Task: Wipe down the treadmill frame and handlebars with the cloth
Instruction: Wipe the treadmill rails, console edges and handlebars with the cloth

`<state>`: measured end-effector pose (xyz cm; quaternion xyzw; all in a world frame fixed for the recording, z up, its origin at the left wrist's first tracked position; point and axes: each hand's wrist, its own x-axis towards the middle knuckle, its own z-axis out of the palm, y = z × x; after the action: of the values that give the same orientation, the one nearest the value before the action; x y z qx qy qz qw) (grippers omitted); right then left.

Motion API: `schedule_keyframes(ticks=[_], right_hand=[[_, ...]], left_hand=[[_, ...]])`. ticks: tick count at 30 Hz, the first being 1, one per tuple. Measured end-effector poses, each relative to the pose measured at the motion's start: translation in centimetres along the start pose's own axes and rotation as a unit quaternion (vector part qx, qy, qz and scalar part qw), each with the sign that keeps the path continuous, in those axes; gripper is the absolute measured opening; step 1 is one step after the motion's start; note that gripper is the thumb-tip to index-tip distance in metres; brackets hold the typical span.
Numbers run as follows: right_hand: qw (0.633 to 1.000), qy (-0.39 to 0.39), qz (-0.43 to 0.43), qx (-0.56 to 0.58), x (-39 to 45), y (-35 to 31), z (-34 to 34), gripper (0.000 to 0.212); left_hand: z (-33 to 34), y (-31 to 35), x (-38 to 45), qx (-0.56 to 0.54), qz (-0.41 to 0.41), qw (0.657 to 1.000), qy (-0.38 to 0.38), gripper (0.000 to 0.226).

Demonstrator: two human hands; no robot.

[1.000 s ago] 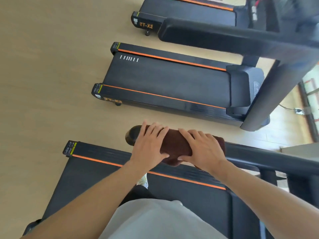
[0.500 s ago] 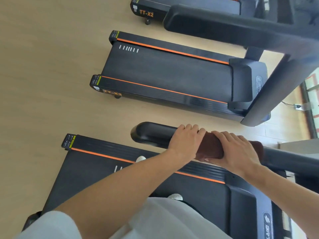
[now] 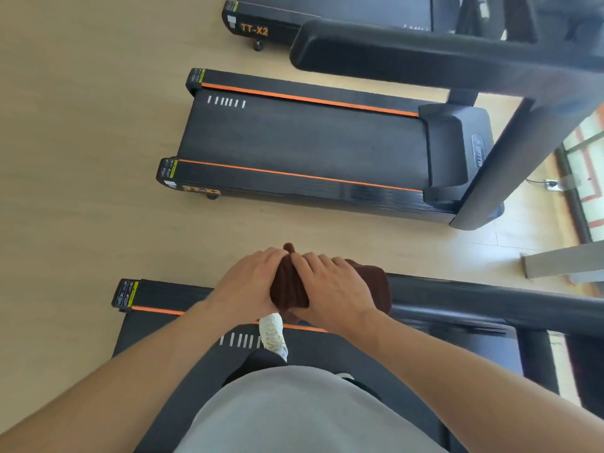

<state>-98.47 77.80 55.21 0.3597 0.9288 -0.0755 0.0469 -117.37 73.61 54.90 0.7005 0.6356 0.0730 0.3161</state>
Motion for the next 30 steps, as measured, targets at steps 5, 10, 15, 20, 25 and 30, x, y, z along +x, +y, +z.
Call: schedule_keyframes(ticks=[5, 10, 15, 20, 25, 30], right_hand=[[0.999, 0.008, 0.022, 0.033, -2.9, 2.7, 0.2, 0.087], [0.997, 0.017, 0.066, 0.033, -7.4, 6.9, -0.2, 0.083], [0.994, 0.016, 0.097, 0.042, -12.7, 13.1, -0.7, 0.086], [0.988, -0.003, 0.140, 0.067, -18.2, 20.0, -2.2, 0.079], [0.975, -0.004, 0.212, 0.074, -23.7, 25.6, -3.1, 0.066], [0.950, 0.012, 0.300, 0.089, -27.4, 29.4, -2.9, 0.062]], left_hand=[[-1.4, 1.8, 1.7, 0.046, 0.037, 0.996, -0.062, 0.076], [0.0, 7.8, 5.7, 0.150, 0.114, 0.973, -0.137, 0.087], [3.2, 14.3, 9.0, 0.163, 0.148, 0.961, -0.168, 0.078], [6.6, 21.3, 11.9, 0.146, 0.192, 0.960, -0.139, 0.095], [10.1, 27.6, 14.4, 0.137, 0.246, 0.954, -0.105, 0.090], [13.2, 34.4, 17.3, 0.144, 0.244, 0.953, -0.111, 0.088]])
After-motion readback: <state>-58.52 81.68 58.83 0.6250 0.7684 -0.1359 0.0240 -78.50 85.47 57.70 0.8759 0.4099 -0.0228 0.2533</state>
